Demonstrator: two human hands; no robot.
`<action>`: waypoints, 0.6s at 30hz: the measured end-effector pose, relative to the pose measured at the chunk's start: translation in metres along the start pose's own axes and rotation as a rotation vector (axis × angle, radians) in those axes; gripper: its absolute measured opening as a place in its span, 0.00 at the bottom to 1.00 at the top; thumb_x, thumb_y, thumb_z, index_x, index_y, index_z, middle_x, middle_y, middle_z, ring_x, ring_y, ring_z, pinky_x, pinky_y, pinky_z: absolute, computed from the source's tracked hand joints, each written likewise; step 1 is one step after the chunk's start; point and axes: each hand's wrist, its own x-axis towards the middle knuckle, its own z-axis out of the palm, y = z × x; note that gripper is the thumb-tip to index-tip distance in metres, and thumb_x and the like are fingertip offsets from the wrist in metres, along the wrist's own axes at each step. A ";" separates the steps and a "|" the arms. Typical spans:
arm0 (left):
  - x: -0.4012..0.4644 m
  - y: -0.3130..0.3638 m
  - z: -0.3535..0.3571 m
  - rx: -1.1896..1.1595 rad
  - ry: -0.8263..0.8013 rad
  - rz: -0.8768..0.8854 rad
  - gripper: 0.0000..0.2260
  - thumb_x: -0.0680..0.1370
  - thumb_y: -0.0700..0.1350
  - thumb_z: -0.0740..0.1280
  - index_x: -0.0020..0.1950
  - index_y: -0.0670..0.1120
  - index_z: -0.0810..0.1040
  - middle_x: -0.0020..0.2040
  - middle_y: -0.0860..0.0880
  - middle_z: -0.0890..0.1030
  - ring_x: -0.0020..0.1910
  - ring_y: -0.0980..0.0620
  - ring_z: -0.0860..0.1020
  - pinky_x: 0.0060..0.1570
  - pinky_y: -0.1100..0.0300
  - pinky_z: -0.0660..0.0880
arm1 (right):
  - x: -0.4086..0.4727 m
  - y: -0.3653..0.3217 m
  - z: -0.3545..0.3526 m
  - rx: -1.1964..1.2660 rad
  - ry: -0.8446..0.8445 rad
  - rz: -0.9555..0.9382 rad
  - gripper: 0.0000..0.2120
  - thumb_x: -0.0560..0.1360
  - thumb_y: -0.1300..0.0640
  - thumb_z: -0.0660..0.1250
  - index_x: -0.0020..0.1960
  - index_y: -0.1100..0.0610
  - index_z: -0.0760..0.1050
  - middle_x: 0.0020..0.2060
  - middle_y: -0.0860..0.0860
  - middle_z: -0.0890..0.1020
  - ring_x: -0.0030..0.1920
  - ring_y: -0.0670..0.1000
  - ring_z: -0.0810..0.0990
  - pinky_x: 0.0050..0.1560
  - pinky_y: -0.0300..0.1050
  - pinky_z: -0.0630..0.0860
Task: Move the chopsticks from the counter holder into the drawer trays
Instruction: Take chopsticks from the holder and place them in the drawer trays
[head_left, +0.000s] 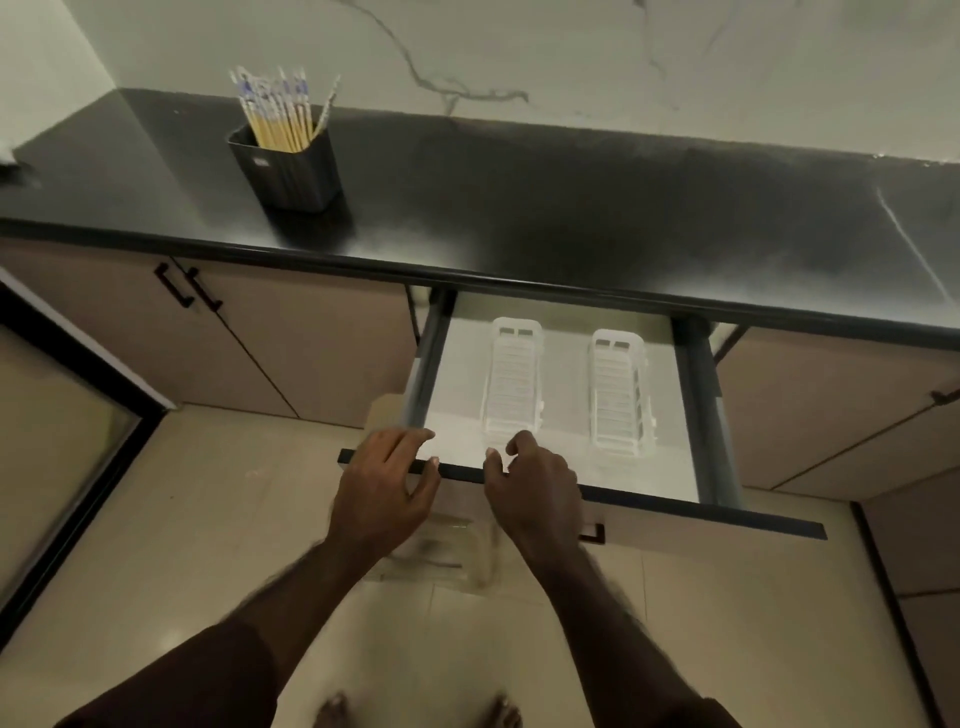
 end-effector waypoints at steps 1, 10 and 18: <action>0.001 -0.008 -0.009 0.003 0.009 -0.010 0.16 0.76 0.50 0.64 0.57 0.42 0.81 0.51 0.46 0.82 0.48 0.49 0.79 0.47 0.57 0.78 | 0.001 -0.012 0.003 0.006 0.012 -0.019 0.16 0.79 0.45 0.61 0.55 0.56 0.76 0.43 0.51 0.84 0.42 0.52 0.82 0.40 0.44 0.77; 0.012 -0.108 -0.105 0.010 0.063 -0.048 0.20 0.76 0.48 0.67 0.66 0.42 0.75 0.61 0.43 0.78 0.61 0.47 0.75 0.56 0.57 0.71 | -0.004 -0.155 0.042 0.087 0.030 -0.106 0.16 0.78 0.45 0.63 0.56 0.56 0.77 0.47 0.50 0.82 0.46 0.50 0.79 0.42 0.43 0.73; 0.036 -0.201 -0.209 -0.011 0.082 -0.025 0.22 0.79 0.51 0.62 0.71 0.44 0.70 0.67 0.44 0.73 0.67 0.48 0.69 0.61 0.59 0.64 | -0.006 -0.286 0.064 0.094 0.161 -0.124 0.16 0.77 0.44 0.64 0.55 0.56 0.78 0.45 0.49 0.83 0.42 0.48 0.77 0.39 0.39 0.67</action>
